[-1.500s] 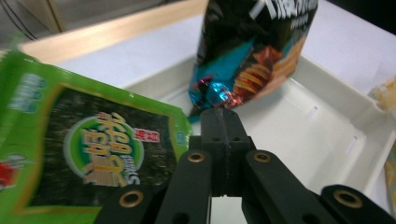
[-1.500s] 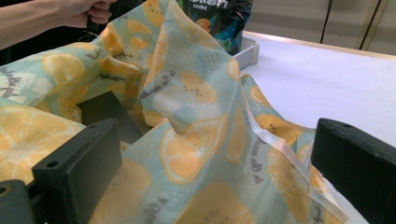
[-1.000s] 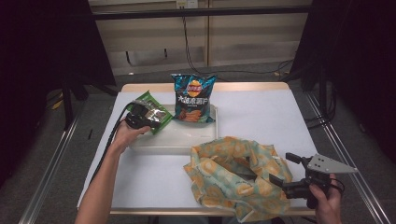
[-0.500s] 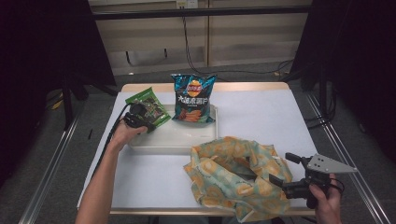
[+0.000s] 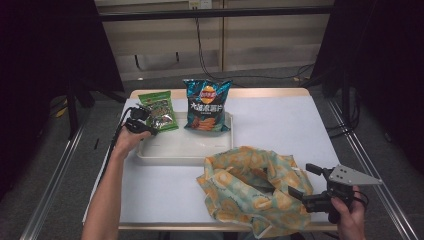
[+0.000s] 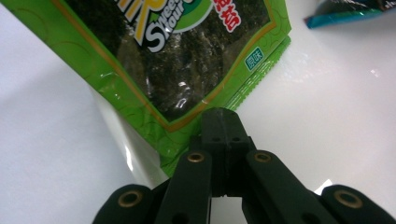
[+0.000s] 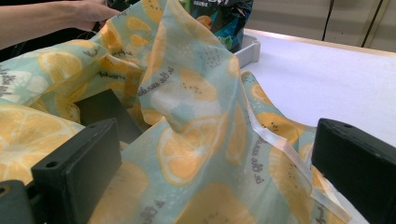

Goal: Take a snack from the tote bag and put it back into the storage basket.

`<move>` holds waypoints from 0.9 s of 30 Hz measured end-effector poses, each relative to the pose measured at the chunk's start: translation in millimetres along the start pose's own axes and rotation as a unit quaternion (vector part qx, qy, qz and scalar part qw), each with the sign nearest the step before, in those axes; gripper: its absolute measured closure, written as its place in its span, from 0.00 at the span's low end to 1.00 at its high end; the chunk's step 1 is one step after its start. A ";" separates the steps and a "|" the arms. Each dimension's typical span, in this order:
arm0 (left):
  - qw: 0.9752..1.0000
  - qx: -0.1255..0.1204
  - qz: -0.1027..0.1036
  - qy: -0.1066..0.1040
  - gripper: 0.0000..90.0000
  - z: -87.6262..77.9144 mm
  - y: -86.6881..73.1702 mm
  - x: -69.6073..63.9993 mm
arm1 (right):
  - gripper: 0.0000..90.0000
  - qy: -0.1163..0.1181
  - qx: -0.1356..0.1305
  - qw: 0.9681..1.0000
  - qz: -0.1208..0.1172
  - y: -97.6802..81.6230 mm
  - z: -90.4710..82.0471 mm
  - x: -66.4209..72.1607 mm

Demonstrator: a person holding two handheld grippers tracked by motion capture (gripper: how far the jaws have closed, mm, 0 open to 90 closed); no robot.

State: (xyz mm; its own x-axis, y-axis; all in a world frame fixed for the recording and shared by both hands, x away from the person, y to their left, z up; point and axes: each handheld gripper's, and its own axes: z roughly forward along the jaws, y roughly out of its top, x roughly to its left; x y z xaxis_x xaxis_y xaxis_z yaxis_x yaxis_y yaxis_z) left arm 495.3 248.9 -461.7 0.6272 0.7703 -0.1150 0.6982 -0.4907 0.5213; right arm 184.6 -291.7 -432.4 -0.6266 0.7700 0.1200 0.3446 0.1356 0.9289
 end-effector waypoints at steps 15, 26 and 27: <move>0.999 -0.025 -0.024 0.020 0.99 6.5 5.1 4.5 | 0.01 -0.004 0.000 1.000 0.002 -0.2 -0.8 0.2; 0.999 -0.039 0.000 -0.005 0.93 -2.3 -1.1 -5.0 | 0.01 -0.003 0.001 1.000 -0.002 0.1 0.4 0.3; 0.999 -0.042 0.001 -0.008 0.93 -3.8 -1.9 -5.5 | 0.01 -0.001 0.001 1.000 0.000 0.1 0.5 0.3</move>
State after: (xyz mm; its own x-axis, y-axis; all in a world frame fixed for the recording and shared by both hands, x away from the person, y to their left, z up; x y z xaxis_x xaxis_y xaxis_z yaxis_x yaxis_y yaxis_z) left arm 489.3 247.1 -458.8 0.6342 0.7626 -0.1272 0.6664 -0.4557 0.5901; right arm 184.8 -291.1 -432.4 -0.6256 0.7711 0.1185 0.3452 0.1374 0.9284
